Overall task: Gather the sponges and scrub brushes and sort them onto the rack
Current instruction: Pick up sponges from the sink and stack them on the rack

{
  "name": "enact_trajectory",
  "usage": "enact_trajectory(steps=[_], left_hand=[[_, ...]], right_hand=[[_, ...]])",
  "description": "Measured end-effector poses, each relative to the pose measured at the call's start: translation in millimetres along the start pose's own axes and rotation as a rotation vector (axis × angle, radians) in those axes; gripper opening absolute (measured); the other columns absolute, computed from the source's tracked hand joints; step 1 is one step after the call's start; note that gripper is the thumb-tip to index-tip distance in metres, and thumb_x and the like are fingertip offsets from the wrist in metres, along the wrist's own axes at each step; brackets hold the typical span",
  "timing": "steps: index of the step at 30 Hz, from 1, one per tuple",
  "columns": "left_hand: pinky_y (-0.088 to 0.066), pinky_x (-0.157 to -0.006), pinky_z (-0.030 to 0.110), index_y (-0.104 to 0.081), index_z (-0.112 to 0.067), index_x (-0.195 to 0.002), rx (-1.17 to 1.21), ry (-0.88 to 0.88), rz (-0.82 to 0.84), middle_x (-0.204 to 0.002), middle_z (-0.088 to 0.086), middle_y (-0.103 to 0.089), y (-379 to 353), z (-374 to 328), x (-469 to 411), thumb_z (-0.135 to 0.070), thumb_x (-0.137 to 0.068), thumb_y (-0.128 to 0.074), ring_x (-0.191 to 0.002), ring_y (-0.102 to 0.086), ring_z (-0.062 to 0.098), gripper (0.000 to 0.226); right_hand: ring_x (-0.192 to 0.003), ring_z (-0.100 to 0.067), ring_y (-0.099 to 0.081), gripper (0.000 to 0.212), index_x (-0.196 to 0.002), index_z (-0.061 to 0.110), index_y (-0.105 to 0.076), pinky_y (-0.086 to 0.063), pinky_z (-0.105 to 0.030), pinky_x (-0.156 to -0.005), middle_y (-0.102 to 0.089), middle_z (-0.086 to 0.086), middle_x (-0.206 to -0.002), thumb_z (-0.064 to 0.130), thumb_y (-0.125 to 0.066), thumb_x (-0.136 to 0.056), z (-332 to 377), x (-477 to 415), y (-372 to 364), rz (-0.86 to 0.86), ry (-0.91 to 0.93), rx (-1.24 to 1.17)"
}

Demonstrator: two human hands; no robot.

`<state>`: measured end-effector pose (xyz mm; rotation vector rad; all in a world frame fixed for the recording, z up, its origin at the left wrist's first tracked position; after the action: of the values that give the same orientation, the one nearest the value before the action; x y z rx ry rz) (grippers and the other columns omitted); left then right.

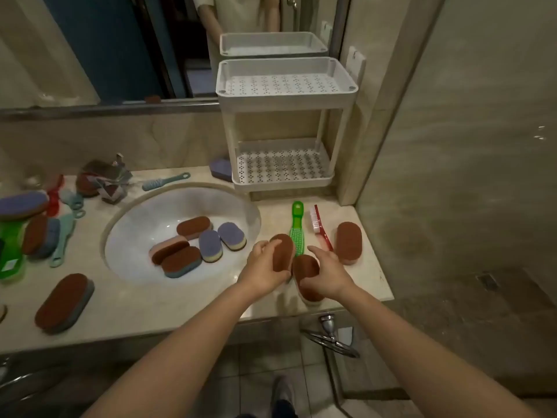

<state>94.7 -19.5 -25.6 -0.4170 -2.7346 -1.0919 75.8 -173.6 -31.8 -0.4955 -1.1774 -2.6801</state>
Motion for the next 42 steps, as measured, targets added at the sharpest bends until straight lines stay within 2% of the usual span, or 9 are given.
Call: enact_trajectory(steps=[4,10,17,21,24,28,32,38,42], left_hand=[[-0.036,-0.111,0.034,-0.028,-0.028,-0.148,-0.025,0.021,0.008,-0.155,0.002,-0.012,-8.7,10.7,-12.5,-0.025,-0.080,-0.073,-0.139,-0.031,0.026,0.082],[-0.031,-0.115,0.038,-0.020,-0.037,-0.151,-0.063,0.035,0.009,-0.159,-0.005,0.002,-25.3,27.8,-28.2,-0.030,-0.083,-0.071,-0.146,-0.018,0.024,0.085],[-0.039,-0.110,0.038,-0.019,-0.037,-0.151,-0.066,0.031,-0.013,-0.156,0.000,-0.009,-28.3,32.4,-36.8,-0.036,-0.088,-0.064,-0.136,-0.036,0.025,0.077],[-0.044,-0.104,0.036,-0.033,-0.038,-0.146,-0.003,0.027,-0.109,-0.146,0.000,-0.027,-5.4,24.3,-39.0,-0.056,-0.088,-0.053,-0.125,-0.046,0.021,0.063],[-0.048,-0.098,0.037,-0.039,-0.040,-0.142,0.025,0.009,-0.199,-0.141,-0.004,-0.031,21.5,13.2,-40.7,-0.064,-0.083,-0.047,-0.120,-0.049,0.018,0.064],[-0.048,-0.089,0.030,-0.044,-0.040,-0.138,0.111,-0.052,-0.346,-0.130,-0.011,-0.035,63.9,-10.6,-44.1,-0.065,-0.082,-0.049,-0.111,-0.051,0.011,0.062],[-0.037,-0.073,0.009,-0.049,-0.045,-0.132,0.220,-0.102,-0.499,-0.116,-0.022,-0.036,109.8,-36.7,-41.8,-0.074,-0.080,-0.050,-0.101,-0.050,-0.001,0.060],[-0.045,-0.080,0.019,-0.051,-0.044,-0.131,0.212,-0.251,-0.627,-0.117,-0.023,-0.033,170.4,-83.5,-38.1,-0.070,-0.079,-0.052,-0.106,-0.048,0.000,0.058],[-0.048,-0.082,0.022,-0.050,-0.045,-0.132,0.195,-0.353,-0.690,-0.116,-0.025,-0.034,206.5,-116.9,-36.8,-0.073,-0.076,-0.052,-0.110,-0.047,0.000,0.063]], right_hand=[[-0.128,-0.031,-0.042,0.089,-0.147,0.031,-0.029,-0.041,-0.039,-0.106,-0.035,-0.010,-0.140,0.031,-0.074,-0.070,-5.6,-9.0,-16.3,0.070,-0.002,0.082],[-0.135,-0.031,-0.031,0.103,-0.152,0.037,-0.008,-0.040,-0.043,-0.107,-0.002,-0.003,-0.156,0.035,-0.073,-0.071,-18.8,-13.8,-43.2,0.126,-0.014,0.274],[-0.129,-0.028,-0.039,0.089,-0.151,0.035,-0.020,-0.044,-0.039,-0.102,-0.023,-0.006,-0.148,0.038,-0.066,-0.075,-20.3,-23.1,-32.9,0.077,-0.019,0.181],[-0.106,-0.016,-0.056,0.056,-0.131,0.037,-0.052,-0.044,-0.029,-0.078,-0.049,0.007,-0.124,0.056,-0.050,-0.078,-4.1,-24.3,9.1,-0.168,-0.020,0.051],[-0.088,-0.011,-0.054,0.048,-0.114,0.036,-0.058,-0.038,-0.028,-0.066,-0.052,0.014,-0.108,0.051,-0.044,-0.071,15.2,-22.6,43.6,-0.346,0.025,-0.082],[-0.092,-0.007,-0.053,0.040,-0.109,0.037,-0.059,-0.038,-0.029,-0.070,-0.049,0.019,-0.105,0.045,-0.046,-0.072,47.3,-27.0,75.0,-0.455,0.118,-0.192],[-0.095,-0.002,-0.055,0.041,-0.112,0.038,-0.057,-0.046,-0.030,-0.078,-0.050,0.021,-0.111,0.046,-0.048,-0.074,87.5,-28.5,106.0,-0.539,0.262,-0.243],[-0.100,0.002,-0.053,0.049,-0.121,0.036,-0.055,-0.047,-0.026,-0.087,-0.042,0.024,-0.117,0.050,-0.052,-0.075,146.0,-32.2,155.2,-0.601,0.412,-0.302],[-0.102,0.009,-0.050,0.045,-0.122,0.037,-0.056,-0.044,-0.018,-0.082,-0.042,0.025,-0.118,0.049,-0.056,-0.078,184.2,-34.1,186.0,-0.637,0.522,-0.301]])
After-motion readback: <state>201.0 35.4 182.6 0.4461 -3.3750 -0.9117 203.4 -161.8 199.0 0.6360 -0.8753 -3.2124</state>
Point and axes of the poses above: each hand's wrist, its own x-axis away from the middle knuckle, its own y-axis out of the back of the hand, z = x × y, the point moved 10 cm from there along -x, towards the middle knuckle
